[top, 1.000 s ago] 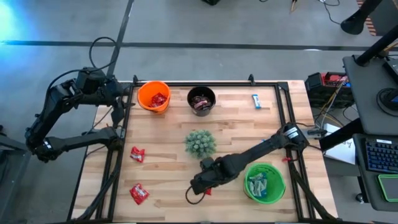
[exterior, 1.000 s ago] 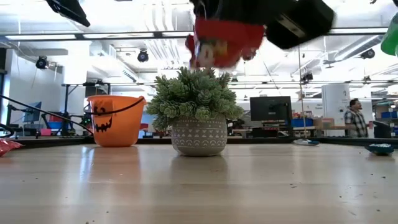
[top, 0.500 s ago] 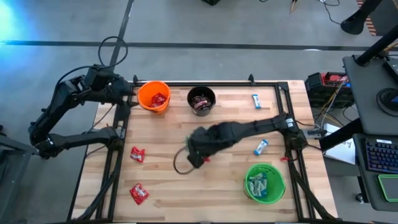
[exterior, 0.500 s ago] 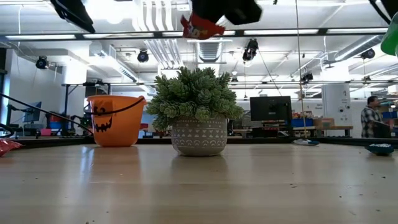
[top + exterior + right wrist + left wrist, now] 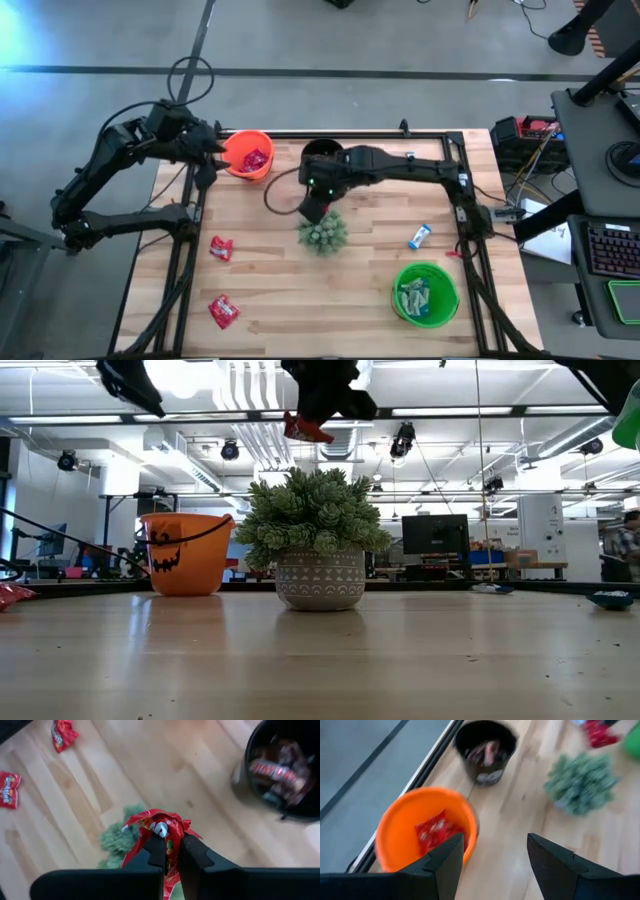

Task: Sort candy
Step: Put the red candy into the orange bucket

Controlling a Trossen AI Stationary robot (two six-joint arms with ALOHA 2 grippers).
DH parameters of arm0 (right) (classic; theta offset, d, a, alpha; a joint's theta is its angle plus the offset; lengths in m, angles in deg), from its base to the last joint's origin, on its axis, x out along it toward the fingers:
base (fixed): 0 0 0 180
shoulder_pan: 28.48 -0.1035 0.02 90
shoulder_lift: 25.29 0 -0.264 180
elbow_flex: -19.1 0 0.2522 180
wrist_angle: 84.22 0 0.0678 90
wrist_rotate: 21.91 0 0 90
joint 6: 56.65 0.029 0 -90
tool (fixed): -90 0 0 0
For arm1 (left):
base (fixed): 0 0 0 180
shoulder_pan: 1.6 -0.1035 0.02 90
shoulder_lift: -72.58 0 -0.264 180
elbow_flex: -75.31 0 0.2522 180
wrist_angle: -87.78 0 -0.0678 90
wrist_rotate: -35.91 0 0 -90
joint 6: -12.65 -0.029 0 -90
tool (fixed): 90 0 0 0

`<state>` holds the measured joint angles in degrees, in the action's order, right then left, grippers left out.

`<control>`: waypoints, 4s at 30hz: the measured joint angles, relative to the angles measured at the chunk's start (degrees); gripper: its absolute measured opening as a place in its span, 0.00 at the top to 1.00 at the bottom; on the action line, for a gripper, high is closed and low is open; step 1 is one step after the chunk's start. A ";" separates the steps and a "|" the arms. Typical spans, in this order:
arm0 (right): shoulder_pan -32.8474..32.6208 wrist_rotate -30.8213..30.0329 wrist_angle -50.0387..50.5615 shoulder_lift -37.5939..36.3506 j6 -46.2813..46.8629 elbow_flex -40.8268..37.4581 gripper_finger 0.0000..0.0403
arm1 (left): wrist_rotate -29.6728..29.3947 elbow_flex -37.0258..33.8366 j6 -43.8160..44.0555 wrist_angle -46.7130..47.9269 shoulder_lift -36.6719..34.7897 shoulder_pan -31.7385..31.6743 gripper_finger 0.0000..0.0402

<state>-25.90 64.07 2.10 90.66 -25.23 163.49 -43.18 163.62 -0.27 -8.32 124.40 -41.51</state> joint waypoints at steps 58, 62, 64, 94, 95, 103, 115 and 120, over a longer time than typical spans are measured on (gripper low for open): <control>10.81 9.80 -29.61 -1.22 -25.41 4.40 0.96 | 37.48 0.63 11.95 -31.98 17.41 -0.06 0.51; 10.83 11.66 -30.21 -1.25 -24.78 4.40 0.96 | 38.74 0.63 11.61 -32.96 18.06 -0.03 0.51; 10.83 11.74 -30.84 -1.26 -24.69 4.39 0.96 | 39.45 0.63 10.65 -33.13 18.25 -0.06 0.52; 11.02 19.19 -30.90 -1.25 -24.33 4.38 0.92 | 39.99 0.68 9.00 -32.56 18.05 0.00 0.96; 11.06 20.33 -30.91 -1.25 -24.37 4.38 0.92 | 40.16 0.68 9.04 -32.52 18.04 0.00 0.96; 11.77 22.70 -30.91 -1.25 -23.97 4.37 0.92 | 39.94 0.74 8.78 -32.60 18.01 0.00 0.96; 12.29 19.79 -31.64 -1.22 -24.02 4.35 0.92 | 38.43 0.83 5.51 -32.19 17.81 -0.13 0.98; 12.27 19.60 -31.68 -1.18 -24.27 4.33 0.92 | 38.71 0.84 4.76 -30.78 17.62 -0.11 0.99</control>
<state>-13.62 83.67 -29.58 89.47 -49.50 167.82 -4.47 164.46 4.49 -39.11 142.01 -41.61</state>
